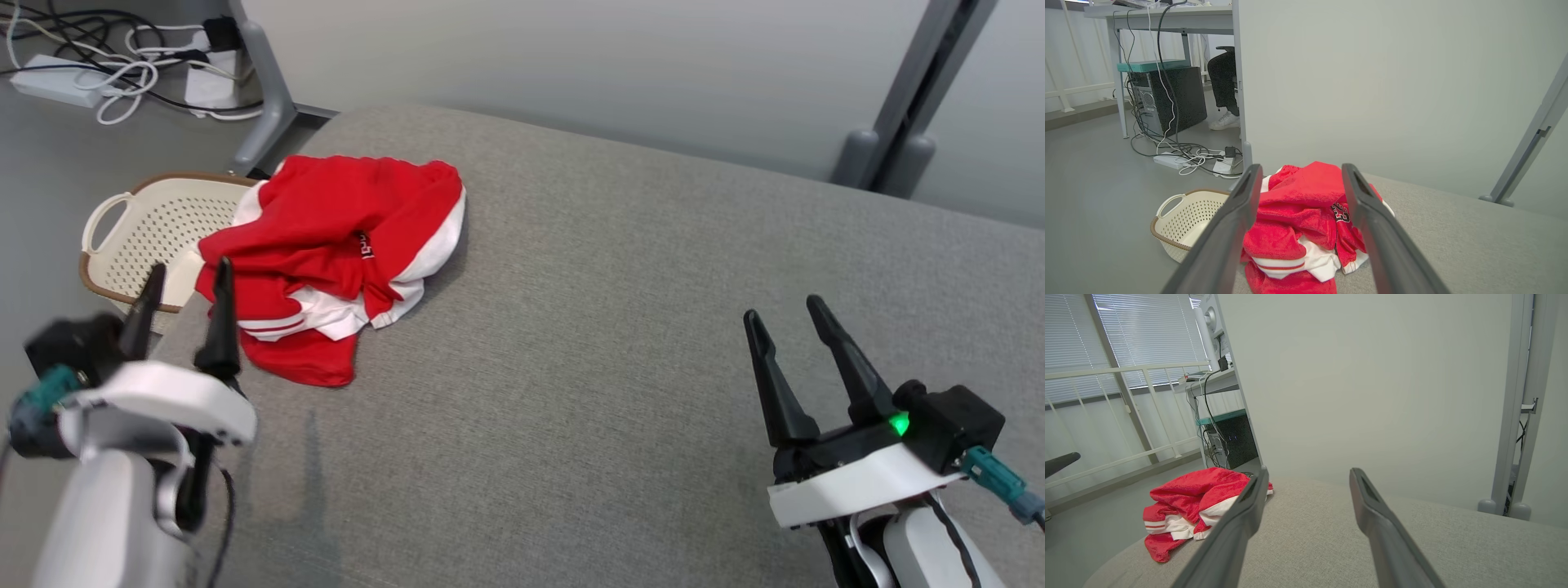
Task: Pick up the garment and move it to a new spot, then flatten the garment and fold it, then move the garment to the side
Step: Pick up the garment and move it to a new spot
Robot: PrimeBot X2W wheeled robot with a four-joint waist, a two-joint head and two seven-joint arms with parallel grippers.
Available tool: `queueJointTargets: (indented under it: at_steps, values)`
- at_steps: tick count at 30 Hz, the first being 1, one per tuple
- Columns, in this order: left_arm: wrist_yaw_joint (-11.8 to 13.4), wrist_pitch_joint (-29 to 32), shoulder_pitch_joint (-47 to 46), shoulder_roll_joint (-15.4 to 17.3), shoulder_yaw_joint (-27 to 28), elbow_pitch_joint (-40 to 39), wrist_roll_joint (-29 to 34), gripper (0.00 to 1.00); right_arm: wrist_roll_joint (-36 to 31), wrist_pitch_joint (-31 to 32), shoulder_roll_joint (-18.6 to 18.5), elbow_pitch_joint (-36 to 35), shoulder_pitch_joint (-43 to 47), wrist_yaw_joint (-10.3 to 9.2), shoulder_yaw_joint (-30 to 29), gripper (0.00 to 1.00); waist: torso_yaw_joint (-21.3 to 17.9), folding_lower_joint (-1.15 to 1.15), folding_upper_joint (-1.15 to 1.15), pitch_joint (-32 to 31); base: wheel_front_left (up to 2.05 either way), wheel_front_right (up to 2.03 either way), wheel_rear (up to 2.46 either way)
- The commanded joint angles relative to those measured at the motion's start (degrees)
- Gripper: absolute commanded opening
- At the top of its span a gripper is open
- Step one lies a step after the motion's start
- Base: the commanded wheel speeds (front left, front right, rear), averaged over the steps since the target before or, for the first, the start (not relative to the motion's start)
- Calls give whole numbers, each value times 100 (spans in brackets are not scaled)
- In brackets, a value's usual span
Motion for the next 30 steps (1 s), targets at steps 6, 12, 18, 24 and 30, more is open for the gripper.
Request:
queueJointTargets:
  at_steps: [6, 12, 18, 24, 30]
  values:
    - [-112, 825, -1000, 560, 189, 372, -468, 100, 83, -7, -65, -210, -304, 13, -20, 100, -451, 0, 0, 456, 0, 0, 0]
    - [-186, 1692, -1885, 1199, 177, 1015, -830, 100, 146, -6, -71, -434, -580, 13, 32, 100, -895, 0, 0, 842, 0, 0, 0]
    - [-205, 2562, -2603, 1759, 19, 1890, -1230, 100, 209, -7, -95, -634, -892, 13, 163, 100, -1436, 0, 0, 1260, 0, 0, 0]
    - [-204, 3005, -2943, 2095, -81, 2454, -1461, 100, 237, -6, -87, -664, -1065, 13, 224, 100, -1777, 0, 0, 1509, 0, 0, 0]
    - [-204, 3470, -3128, 2389, -199, 3057, -1648, 100, 264, -6, -50, -707, -1198, 13, 272, 100, -2084, 0, 0, 1717, 0, 0, 0]
